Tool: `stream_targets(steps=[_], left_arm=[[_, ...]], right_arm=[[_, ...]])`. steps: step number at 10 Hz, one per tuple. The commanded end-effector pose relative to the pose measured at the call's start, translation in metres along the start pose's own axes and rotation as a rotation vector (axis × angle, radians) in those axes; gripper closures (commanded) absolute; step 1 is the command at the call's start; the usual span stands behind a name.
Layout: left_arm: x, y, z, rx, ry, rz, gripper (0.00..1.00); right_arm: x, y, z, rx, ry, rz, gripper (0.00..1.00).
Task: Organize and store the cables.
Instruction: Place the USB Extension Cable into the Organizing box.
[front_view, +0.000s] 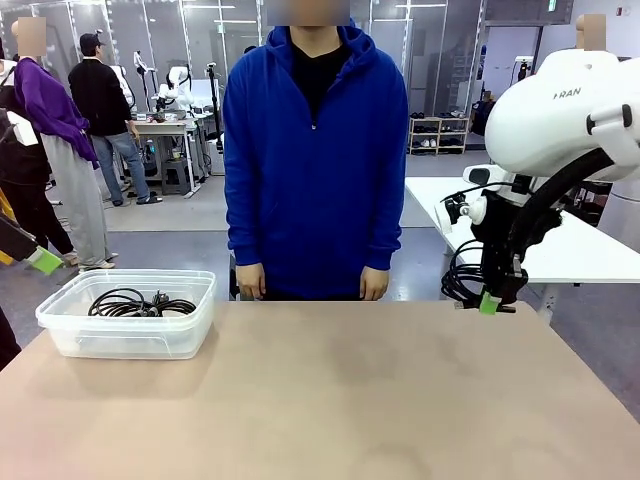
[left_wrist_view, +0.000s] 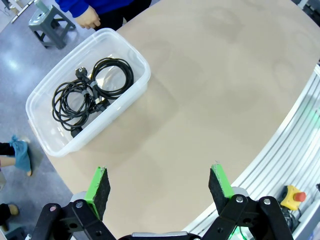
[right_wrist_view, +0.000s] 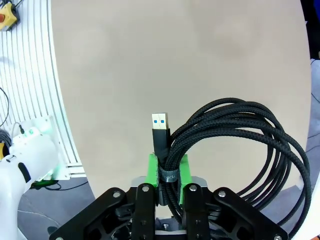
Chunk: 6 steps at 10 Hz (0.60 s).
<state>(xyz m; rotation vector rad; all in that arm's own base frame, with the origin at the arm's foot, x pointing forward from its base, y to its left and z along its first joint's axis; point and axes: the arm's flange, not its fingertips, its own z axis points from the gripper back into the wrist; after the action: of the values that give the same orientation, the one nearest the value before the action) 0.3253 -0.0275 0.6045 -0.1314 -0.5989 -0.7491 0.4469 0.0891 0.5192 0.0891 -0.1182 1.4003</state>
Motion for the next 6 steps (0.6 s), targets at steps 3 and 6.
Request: stream_targets(steps=[3,6], left_arm=[[0.0022,-0.0014,0.0021,0.008,0.016,0.006,0.00],[0.0022,-0.0014,0.0021,0.008,0.016,0.006,0.00]], right_arm=[[0.0000,0.0000,0.0000,0.000,0.000,0.000,1.00],[0.0000,0.0000,0.0000,0.000,0.000,0.000,1.00]])
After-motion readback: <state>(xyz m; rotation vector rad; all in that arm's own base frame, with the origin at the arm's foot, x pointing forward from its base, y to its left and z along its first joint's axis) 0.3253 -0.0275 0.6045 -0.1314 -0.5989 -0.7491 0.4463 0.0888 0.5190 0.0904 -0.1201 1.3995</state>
